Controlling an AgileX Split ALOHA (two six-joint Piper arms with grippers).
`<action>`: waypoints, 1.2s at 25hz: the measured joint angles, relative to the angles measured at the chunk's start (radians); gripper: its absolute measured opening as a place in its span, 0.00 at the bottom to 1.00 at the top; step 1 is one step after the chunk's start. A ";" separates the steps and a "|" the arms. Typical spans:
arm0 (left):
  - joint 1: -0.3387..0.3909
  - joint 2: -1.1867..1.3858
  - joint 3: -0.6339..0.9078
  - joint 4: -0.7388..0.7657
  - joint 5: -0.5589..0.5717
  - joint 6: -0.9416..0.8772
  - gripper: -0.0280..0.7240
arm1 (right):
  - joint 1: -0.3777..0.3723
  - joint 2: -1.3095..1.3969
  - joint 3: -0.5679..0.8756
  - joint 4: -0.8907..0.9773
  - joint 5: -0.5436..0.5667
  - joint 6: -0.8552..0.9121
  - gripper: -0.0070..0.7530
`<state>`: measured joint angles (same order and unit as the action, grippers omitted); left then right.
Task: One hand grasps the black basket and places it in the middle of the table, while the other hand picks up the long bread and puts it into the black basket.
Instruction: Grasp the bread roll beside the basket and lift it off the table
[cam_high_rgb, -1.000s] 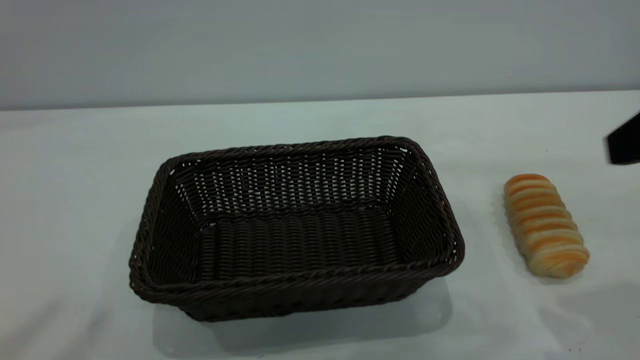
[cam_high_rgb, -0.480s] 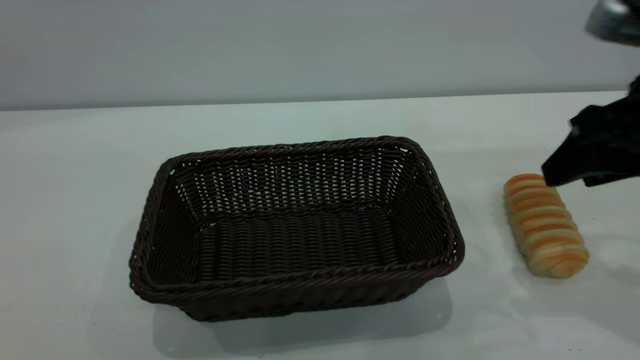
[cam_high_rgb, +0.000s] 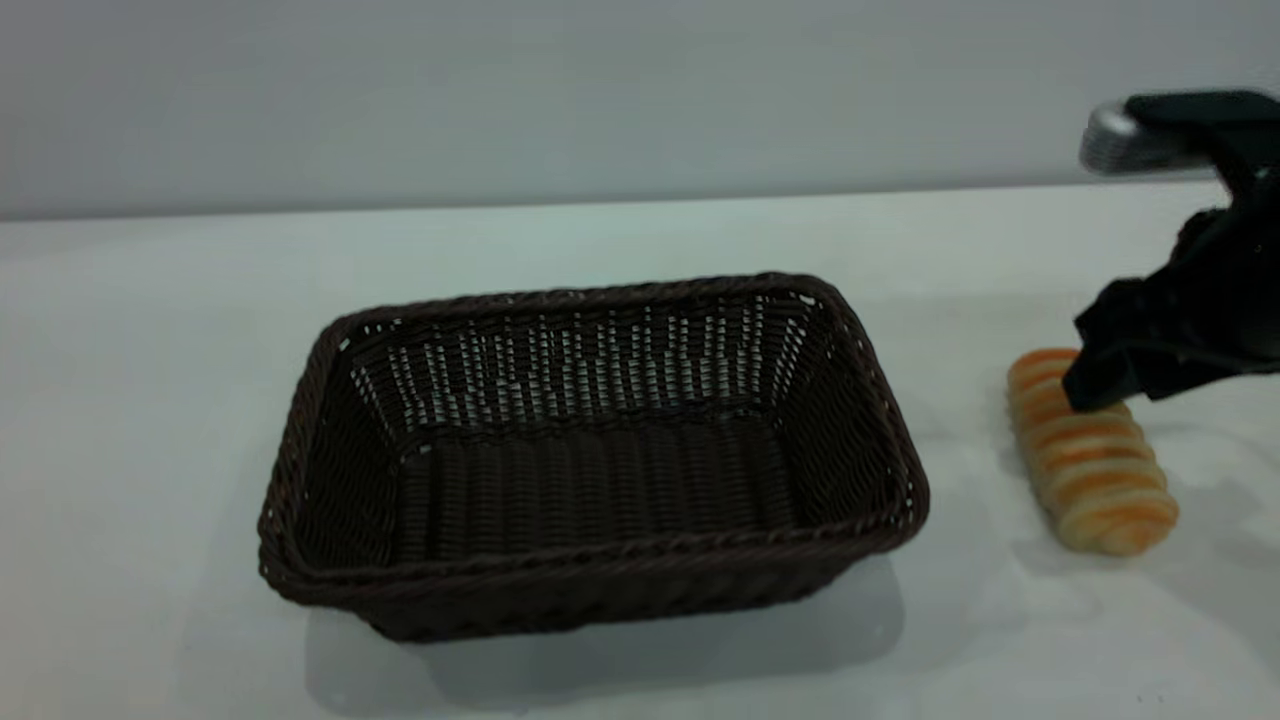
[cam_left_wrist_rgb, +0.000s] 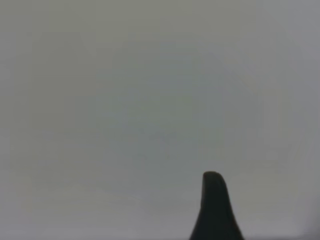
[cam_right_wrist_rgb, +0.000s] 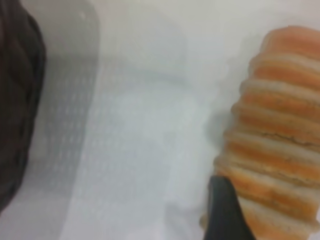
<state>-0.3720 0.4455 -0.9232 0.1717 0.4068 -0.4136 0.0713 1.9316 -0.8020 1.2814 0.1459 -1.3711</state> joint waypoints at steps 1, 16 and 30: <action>0.000 0.000 0.000 0.000 0.000 0.000 0.81 | 0.000 0.017 -0.005 0.000 -0.005 -0.004 0.60; 0.000 0.000 0.000 0.000 0.000 0.002 0.81 | 0.000 0.197 -0.040 0.004 -0.049 -0.033 0.38; 0.000 0.000 0.000 0.000 -0.004 0.006 0.81 | 0.000 -0.097 -0.037 -0.008 -0.044 -0.058 0.06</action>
<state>-0.3720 0.4455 -0.9232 0.1717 0.4030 -0.4079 0.0713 1.8345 -0.8395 1.2736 0.1019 -1.4291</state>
